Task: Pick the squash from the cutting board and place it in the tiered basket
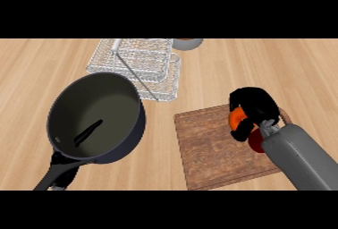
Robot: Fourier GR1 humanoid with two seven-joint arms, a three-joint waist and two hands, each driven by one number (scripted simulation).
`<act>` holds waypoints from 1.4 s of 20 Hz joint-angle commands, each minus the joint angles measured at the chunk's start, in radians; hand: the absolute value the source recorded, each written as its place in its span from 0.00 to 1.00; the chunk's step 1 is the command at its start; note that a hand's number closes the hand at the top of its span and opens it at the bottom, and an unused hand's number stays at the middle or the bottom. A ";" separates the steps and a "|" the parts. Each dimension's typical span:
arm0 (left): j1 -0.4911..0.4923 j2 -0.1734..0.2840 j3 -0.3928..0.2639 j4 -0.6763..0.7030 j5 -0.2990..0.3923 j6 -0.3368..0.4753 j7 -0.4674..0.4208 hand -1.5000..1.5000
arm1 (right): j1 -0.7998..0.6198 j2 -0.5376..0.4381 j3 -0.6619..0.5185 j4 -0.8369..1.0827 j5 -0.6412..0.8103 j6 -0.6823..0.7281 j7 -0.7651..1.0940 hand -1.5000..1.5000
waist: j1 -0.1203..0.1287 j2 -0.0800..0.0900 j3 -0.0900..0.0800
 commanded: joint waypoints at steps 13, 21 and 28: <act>-0.111 -0.059 -0.022 -0.008 -0.037 0.011 -0.007 0.50 | -0.187 0.052 -0.334 -0.309 -0.215 -0.057 0.191 1.00 | -0.017 -0.004 0.001; -0.146 -0.062 -0.027 -0.023 -0.034 -0.013 0.035 0.50 | -0.470 0.201 -0.332 -0.210 -0.193 -0.064 0.405 1.00 | 0.008 0.001 0.001; -0.167 -0.079 -0.032 0.011 -0.056 -0.011 0.009 0.50 | -0.782 0.265 -0.411 0.144 -0.189 -0.085 0.405 1.00 | 0.038 0.016 -0.001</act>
